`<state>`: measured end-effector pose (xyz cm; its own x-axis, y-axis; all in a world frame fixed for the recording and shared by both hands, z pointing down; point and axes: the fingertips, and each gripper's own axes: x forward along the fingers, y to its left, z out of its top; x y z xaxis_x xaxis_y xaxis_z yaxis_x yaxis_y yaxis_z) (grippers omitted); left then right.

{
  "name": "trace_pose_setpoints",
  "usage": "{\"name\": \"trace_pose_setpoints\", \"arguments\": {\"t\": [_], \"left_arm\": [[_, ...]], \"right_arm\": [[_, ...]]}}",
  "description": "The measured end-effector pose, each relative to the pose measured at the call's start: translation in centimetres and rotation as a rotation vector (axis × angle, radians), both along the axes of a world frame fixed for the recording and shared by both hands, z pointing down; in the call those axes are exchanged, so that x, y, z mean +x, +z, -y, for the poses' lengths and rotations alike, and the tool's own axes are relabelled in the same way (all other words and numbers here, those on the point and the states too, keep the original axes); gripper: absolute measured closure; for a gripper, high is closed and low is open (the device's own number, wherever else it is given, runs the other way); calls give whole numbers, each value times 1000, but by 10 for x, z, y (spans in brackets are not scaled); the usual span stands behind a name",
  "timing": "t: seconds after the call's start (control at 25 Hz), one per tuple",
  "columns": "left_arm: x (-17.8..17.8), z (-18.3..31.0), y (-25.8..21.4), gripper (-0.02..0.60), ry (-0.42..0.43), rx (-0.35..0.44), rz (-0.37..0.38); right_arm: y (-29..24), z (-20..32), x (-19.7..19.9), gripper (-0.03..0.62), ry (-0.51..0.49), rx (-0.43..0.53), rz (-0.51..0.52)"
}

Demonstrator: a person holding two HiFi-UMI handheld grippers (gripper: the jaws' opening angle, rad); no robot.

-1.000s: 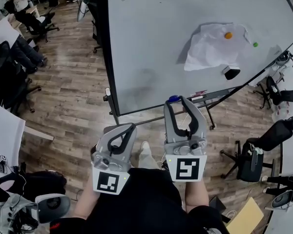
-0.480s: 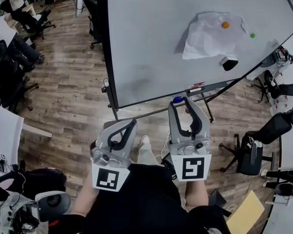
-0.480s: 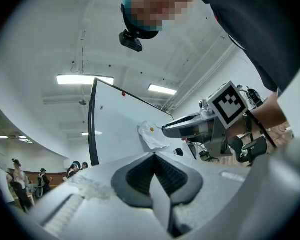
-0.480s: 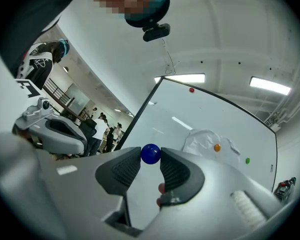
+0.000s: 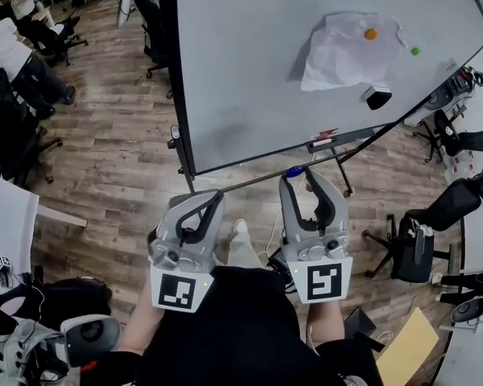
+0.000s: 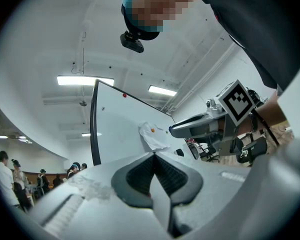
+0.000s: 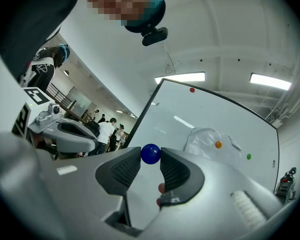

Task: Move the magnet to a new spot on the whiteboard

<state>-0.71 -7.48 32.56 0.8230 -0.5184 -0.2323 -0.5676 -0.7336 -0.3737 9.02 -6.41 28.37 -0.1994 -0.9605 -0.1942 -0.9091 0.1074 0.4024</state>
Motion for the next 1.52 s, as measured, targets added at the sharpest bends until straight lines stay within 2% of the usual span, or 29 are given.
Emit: {"name": "trace_pose_setpoints", "arguments": {"t": [0.72,1.52], "left_arm": [[-10,24,5,580,-35,-8,11],[-18,37,7,580,-54,-7,13]], "right_arm": [[33,20,-11,468,-48,-79,35],[42,30,-27,468,-81,-100,33]]}}
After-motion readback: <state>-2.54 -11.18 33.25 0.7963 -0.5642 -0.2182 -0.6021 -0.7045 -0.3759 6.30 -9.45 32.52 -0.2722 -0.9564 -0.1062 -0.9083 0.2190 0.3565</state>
